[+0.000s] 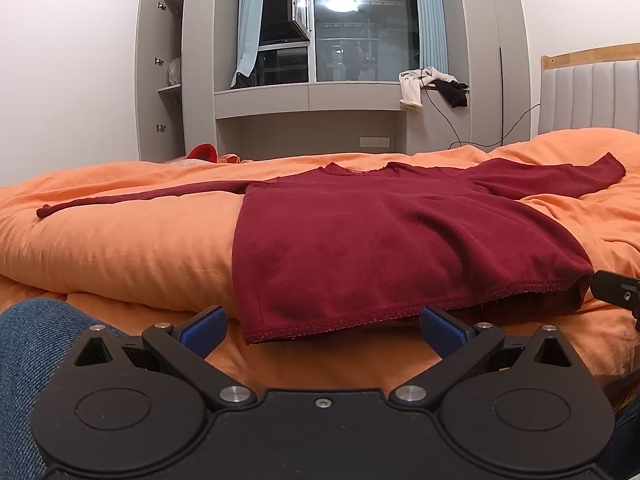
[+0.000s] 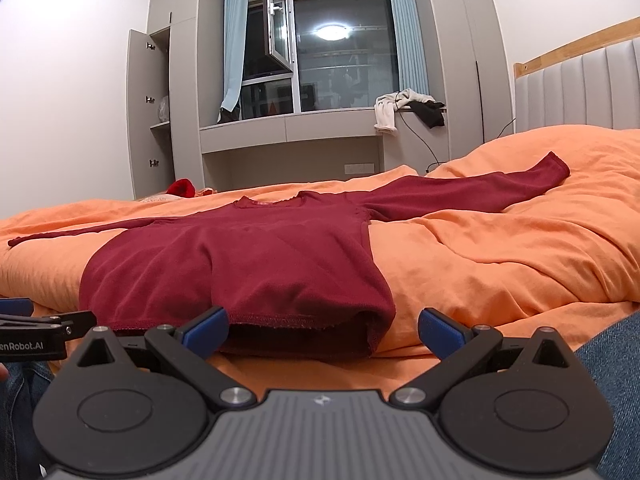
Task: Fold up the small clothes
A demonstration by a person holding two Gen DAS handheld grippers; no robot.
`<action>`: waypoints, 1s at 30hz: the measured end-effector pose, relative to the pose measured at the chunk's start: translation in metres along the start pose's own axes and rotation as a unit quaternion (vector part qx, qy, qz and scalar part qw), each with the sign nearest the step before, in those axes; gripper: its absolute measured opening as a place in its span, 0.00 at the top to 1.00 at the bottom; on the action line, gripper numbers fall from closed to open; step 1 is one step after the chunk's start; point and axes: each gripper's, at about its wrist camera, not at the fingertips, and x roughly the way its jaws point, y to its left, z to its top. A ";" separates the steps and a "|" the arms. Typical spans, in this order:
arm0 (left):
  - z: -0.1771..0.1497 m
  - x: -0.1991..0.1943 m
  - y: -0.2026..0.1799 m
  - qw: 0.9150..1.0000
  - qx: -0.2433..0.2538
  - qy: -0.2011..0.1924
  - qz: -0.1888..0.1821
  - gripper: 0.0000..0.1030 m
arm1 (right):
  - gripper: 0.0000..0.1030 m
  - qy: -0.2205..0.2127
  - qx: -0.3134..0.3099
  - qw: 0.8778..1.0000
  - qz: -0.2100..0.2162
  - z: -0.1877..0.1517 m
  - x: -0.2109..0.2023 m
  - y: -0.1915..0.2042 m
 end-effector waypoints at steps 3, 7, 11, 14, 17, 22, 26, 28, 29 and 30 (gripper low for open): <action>0.000 0.001 -0.001 1.000 0.000 0.001 0.000 0.01 | 0.00 0.001 0.001 1.000 0.000 0.000 0.001 0.000; 0.000 0.001 0.000 1.000 0.001 0.001 0.000 0.01 | 0.00 0.000 0.001 1.000 0.000 0.000 0.001 0.000; 0.000 0.001 -0.001 1.000 0.000 0.001 0.000 0.01 | 0.00 0.001 0.001 1.000 0.000 0.000 0.001 0.000; 0.000 0.001 -0.001 1.000 0.001 0.001 0.000 0.01 | 0.00 0.001 0.001 1.000 0.000 0.000 0.001 0.000; 0.000 0.001 0.000 1.000 0.000 0.001 0.000 0.01 | 0.00 0.001 0.001 1.000 0.000 0.000 0.001 0.000; 0.000 0.001 -0.001 1.000 0.002 0.002 0.001 0.01 | 0.00 0.003 0.000 1.000 0.000 0.000 0.001 -0.001; -0.002 0.003 -0.002 1.000 0.003 0.004 0.001 0.00 | 0.00 0.005 -0.002 1.000 0.000 -0.001 0.001 0.000; -0.002 0.005 -0.002 1.000 0.004 0.006 0.002 0.01 | 0.00 0.005 -0.002 1.000 0.000 -0.001 0.001 0.000; -0.002 0.005 -0.002 1.000 0.005 0.007 0.002 0.01 | 0.00 0.005 -0.002 1.000 0.000 -0.001 0.001 0.000; -0.002 0.005 -0.003 1.000 0.005 0.007 0.003 0.00 | 0.00 0.005 -0.002 1.000 0.000 -0.001 0.001 0.000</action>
